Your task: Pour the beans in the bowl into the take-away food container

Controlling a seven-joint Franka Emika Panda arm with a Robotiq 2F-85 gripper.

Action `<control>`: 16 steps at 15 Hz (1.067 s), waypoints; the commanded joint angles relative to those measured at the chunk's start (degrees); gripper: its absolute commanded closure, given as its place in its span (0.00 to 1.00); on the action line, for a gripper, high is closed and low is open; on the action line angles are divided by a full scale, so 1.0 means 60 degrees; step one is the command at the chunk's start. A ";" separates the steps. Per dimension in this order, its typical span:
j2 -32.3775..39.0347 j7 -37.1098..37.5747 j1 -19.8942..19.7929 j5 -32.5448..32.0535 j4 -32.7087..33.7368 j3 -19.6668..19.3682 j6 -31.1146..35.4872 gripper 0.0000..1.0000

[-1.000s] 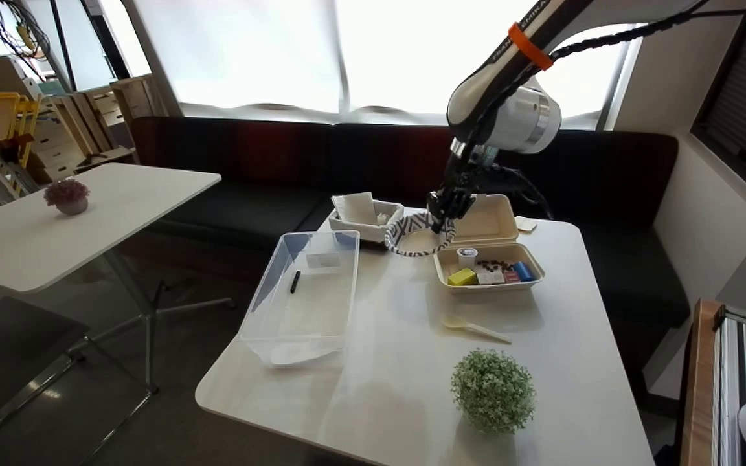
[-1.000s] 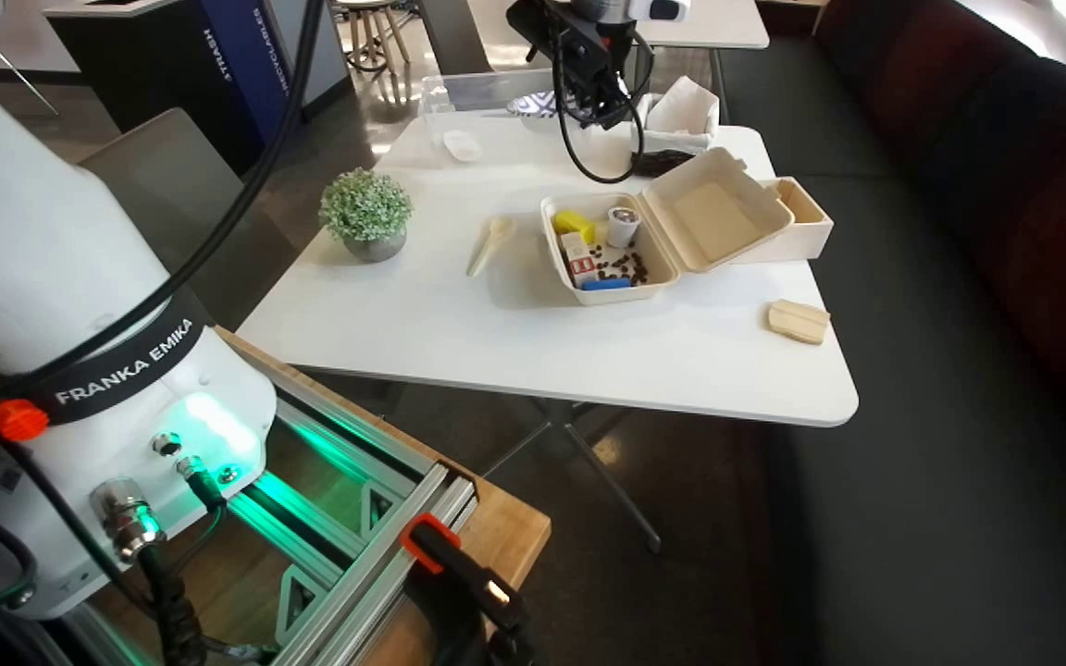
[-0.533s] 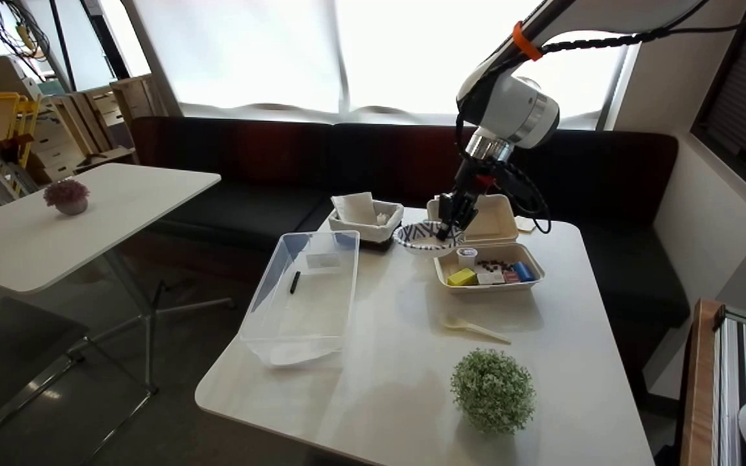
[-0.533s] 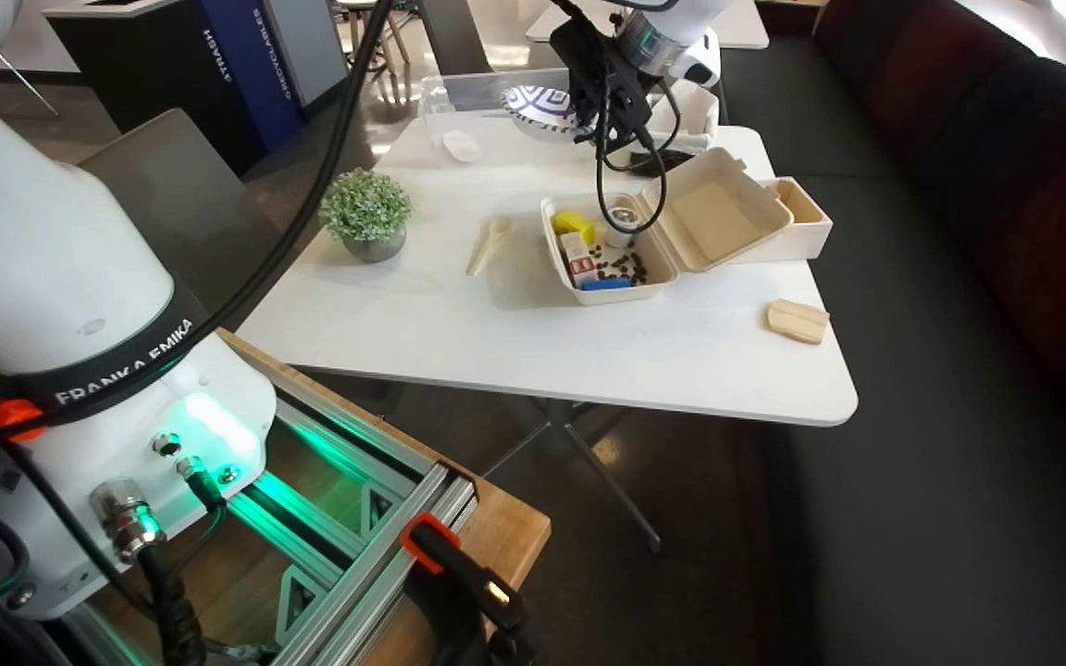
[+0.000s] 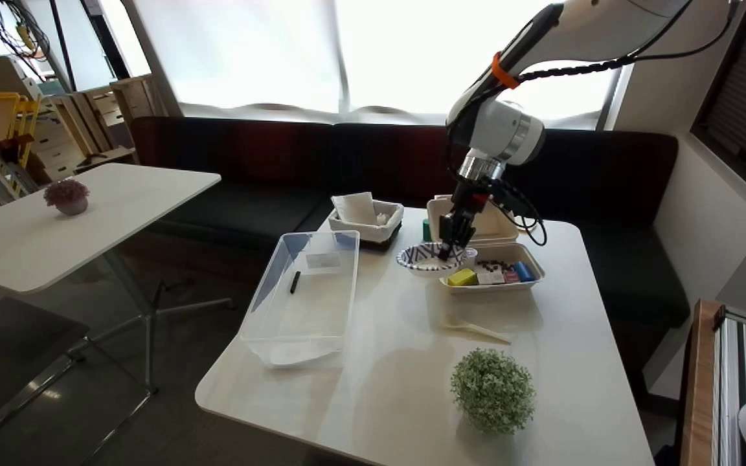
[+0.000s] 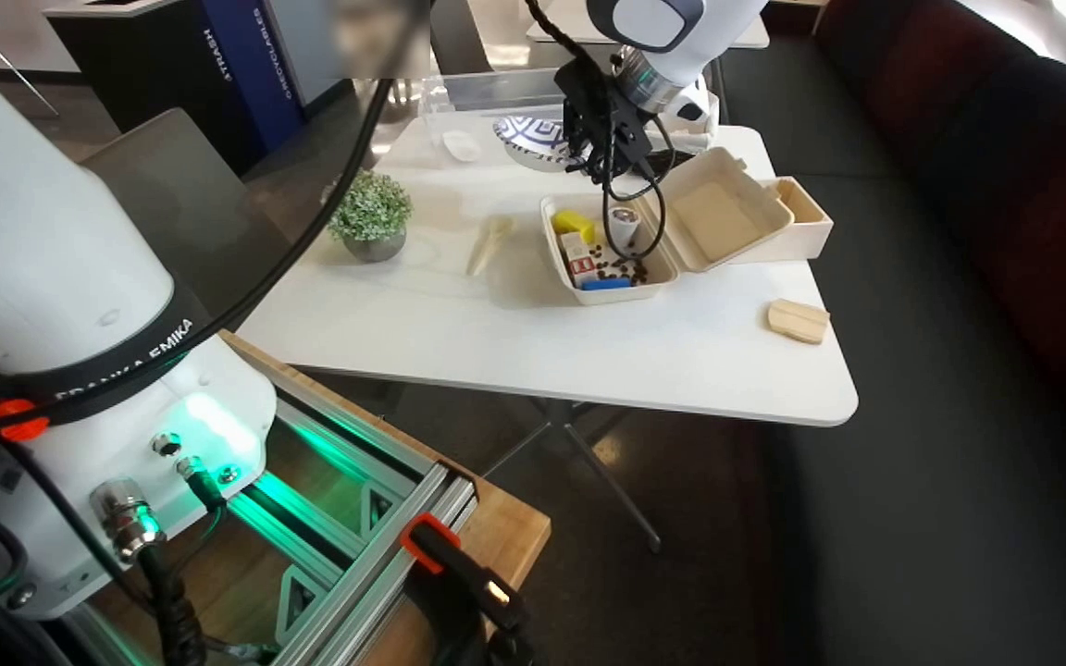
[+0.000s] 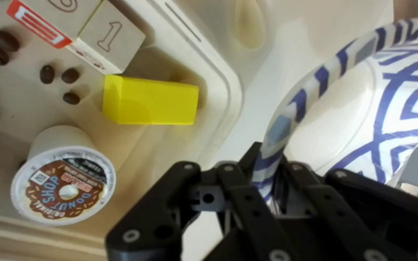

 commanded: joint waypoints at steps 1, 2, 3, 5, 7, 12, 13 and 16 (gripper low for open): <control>0.0243 -0.0546 0.0775 0.0443 0.0173 -0.0353 0.0603 0.98; 0.0289 -0.0563 0.0905 0.0425 0.0191 -0.0386 0.0783 0.98; 0.0344 -0.0648 0.1021 0.0449 0.0191 -0.0385 0.1136 0.98; 0.0459 -0.0949 0.1142 0.0548 0.0279 -0.0275 0.1810 0.98; 0.0588 -0.1101 0.1201 0.0681 0.0368 -0.0179 0.2285 0.98; 0.1219 -0.1549 0.1227 0.1002 0.1016 0.0072 0.3176 0.98; 0.1344 -0.1545 0.1219 0.0980 0.1167 0.0072 0.3253 0.98; 0.1672 -0.1423 0.1221 0.0810 0.1538 0.0059 0.3308 0.98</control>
